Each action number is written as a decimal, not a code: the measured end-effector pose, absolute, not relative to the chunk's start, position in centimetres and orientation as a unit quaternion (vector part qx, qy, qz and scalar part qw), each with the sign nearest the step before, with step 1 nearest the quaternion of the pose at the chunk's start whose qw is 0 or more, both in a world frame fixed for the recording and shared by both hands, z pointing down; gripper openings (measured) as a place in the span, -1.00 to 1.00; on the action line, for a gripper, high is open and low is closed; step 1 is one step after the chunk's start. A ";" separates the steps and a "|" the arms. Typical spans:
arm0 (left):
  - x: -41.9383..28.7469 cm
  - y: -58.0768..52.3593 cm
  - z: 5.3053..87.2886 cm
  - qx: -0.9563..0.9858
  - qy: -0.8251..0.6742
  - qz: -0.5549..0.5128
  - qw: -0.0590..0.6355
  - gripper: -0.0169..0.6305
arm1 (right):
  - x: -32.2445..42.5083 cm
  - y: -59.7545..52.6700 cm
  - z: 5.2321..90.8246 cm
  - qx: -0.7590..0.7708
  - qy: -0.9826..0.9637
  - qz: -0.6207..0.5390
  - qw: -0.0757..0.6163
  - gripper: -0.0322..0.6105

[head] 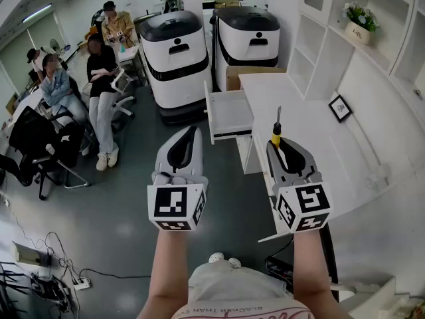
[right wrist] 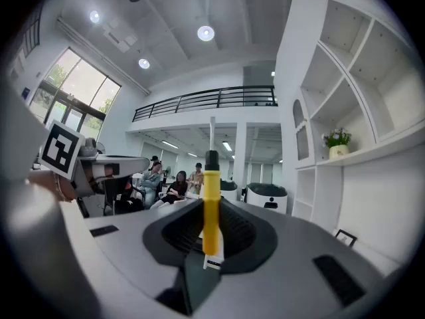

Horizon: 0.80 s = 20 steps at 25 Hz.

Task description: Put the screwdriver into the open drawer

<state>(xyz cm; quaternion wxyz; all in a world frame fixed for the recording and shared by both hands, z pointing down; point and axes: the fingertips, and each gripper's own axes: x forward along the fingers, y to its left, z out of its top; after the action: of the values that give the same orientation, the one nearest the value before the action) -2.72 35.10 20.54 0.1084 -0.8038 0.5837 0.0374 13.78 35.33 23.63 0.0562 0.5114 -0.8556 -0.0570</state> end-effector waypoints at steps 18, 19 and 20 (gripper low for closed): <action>-3.8 31.5 21.6 -0.800 0.590 0.037 0.105 -0.92 | 11.4 30.9 24.3 0.478 -0.877 -0.037 0.029 -0.66; -4.0 30.7 21.6 -0.801 0.588 0.038 0.105 -0.92 | 11.1 30.2 24.4 0.479 -0.876 -0.037 0.031 -0.66; -4.2 29.9 21.7 -0.802 0.587 0.038 0.105 -0.92 | 10.9 29.4 24.4 0.481 -0.876 -0.037 0.032 -0.66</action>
<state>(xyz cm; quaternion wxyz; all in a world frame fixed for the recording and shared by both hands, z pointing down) -4.16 29.92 21.65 0.1051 -0.8021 0.5867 0.0380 10.88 29.39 24.43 0.0320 0.4806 -0.8756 -0.0370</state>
